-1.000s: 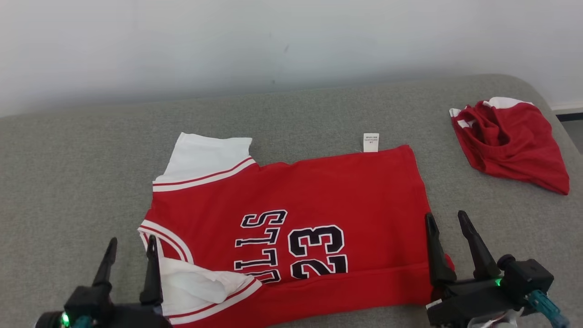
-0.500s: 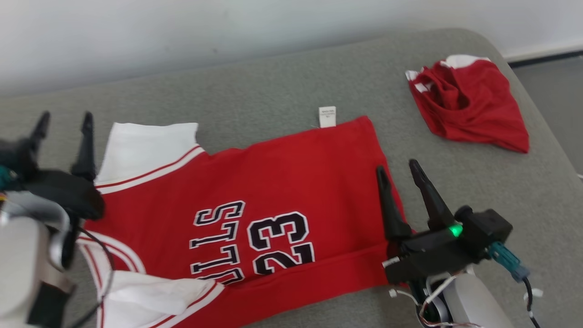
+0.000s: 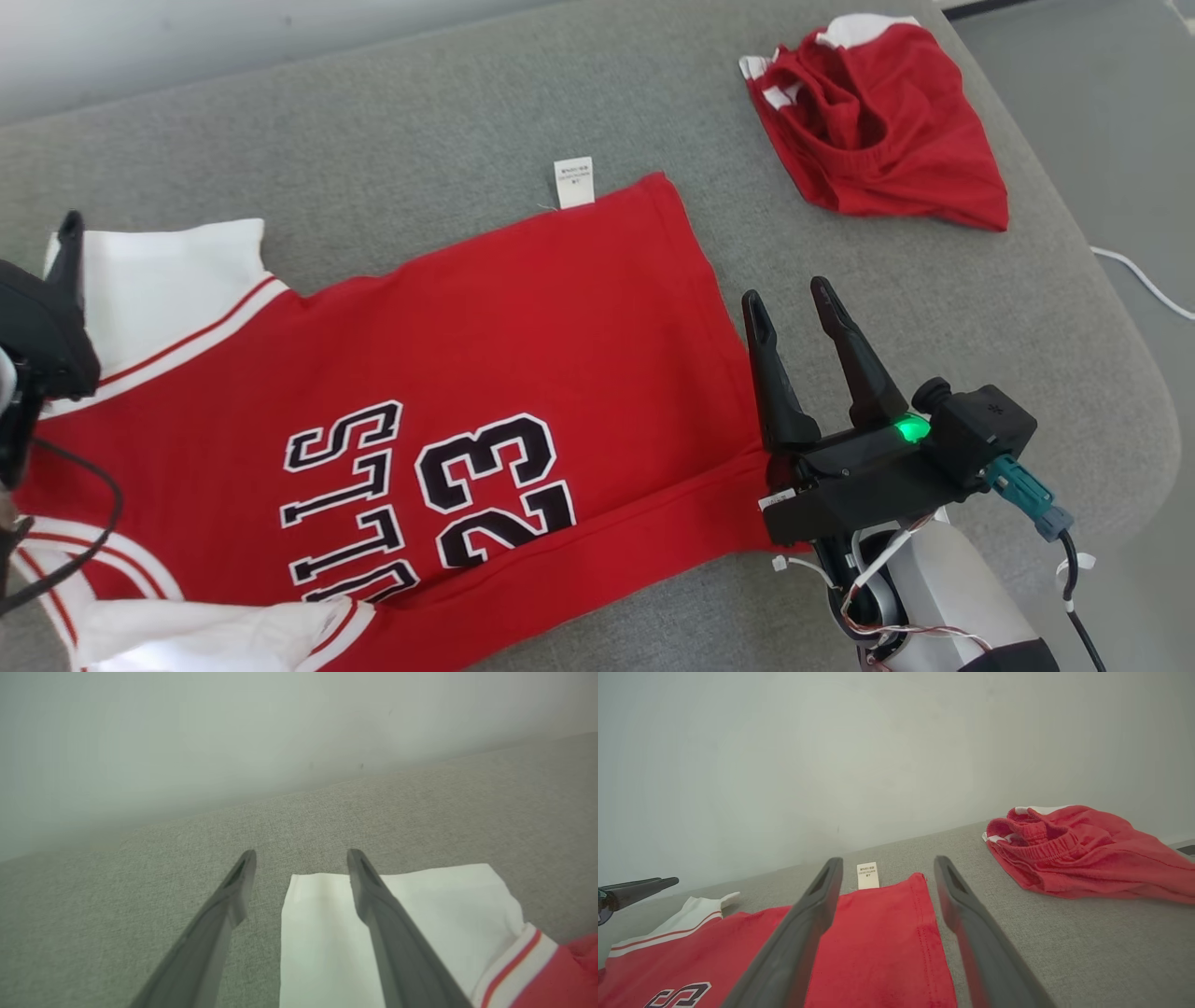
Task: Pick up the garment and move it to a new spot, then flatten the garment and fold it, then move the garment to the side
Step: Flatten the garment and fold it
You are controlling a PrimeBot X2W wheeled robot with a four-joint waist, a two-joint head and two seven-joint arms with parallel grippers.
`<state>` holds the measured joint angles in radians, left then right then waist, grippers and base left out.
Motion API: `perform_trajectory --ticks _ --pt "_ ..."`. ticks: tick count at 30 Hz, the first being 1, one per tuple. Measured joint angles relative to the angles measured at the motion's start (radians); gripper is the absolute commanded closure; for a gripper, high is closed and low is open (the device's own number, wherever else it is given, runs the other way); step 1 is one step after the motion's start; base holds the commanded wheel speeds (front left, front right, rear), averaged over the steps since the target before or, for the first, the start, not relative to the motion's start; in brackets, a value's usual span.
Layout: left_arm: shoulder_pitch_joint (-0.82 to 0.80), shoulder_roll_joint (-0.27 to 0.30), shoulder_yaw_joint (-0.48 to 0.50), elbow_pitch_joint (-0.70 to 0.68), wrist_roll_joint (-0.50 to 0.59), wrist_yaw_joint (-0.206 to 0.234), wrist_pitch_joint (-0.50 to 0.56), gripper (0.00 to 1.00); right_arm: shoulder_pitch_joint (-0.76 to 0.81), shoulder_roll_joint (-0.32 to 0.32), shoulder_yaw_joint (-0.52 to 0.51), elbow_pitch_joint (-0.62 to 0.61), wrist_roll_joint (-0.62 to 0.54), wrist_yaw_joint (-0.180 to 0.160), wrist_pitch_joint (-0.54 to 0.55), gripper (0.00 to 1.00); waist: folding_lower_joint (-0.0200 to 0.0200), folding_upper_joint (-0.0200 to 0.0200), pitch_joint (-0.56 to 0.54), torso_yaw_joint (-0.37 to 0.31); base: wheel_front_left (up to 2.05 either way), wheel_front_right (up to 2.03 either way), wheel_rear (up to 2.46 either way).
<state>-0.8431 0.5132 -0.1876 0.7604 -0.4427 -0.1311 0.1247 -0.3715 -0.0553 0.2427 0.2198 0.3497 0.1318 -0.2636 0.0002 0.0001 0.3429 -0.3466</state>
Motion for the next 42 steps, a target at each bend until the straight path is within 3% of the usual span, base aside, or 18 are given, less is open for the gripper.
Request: perform_trajectory --ticks 11,15,16,17,26,33,42 --pt "-0.064 0.027 -0.035 0.117 0.014 0.008 0.037 0.0 -0.02 0.002 0.002 0.004 0.01 0.0 0.0 0.0 -0.0001 0.0 0.064 -0.036 0.0 0.0 0.0" --pt "-0.085 0.012 -0.016 0.147 -0.03 0.008 0.034 0.0 -0.024 0.003 0.007 0.009 0.017 0.0 0.0 0.0 -0.0002 0.0 0.071 -0.036 0.0 0.0 0.0" --pt "-0.087 0.014 -0.033 0.151 -0.015 0.007 0.032 0.64 -0.024 0.003 0.008 0.013 0.017 0.0 0.0 0.0 -0.0002 0.0 0.073 -0.035 0.0 0.0 0.0" --pt "-0.089 0.011 -0.039 0.156 -0.011 0.007 0.029 1.0 -0.024 0.003 0.008 0.018 0.017 0.0 0.0 0.0 -0.0002 0.0 0.073 -0.033 0.0 0.0 0.0" --pt "-0.122 -0.037 -0.074 0.156 -0.023 0.003 -0.075 1.0 -0.074 -0.032 -0.009 0.048 -0.008 0.0 0.0 0.0 -0.0002 0.0 0.065 0.016 0.0 0.0 0.0" --pt "-0.105 -0.085 -0.094 0.07 -0.058 0.001 -0.195 1.0 -0.221 -0.13 0.053 0.251 0.002 0.0 0.0 0.0 -0.0003 -0.0001 0.042 0.076 0.0 0.0 0.0" --pt "-0.037 -0.115 -0.13 -0.049 -0.083 0.0 -0.239 1.0 -0.433 -0.218 0.161 0.506 0.082 0.0 0.096 0.0 -0.0003 -0.0001 0.036 0.15 0.0 0.0 0.0"
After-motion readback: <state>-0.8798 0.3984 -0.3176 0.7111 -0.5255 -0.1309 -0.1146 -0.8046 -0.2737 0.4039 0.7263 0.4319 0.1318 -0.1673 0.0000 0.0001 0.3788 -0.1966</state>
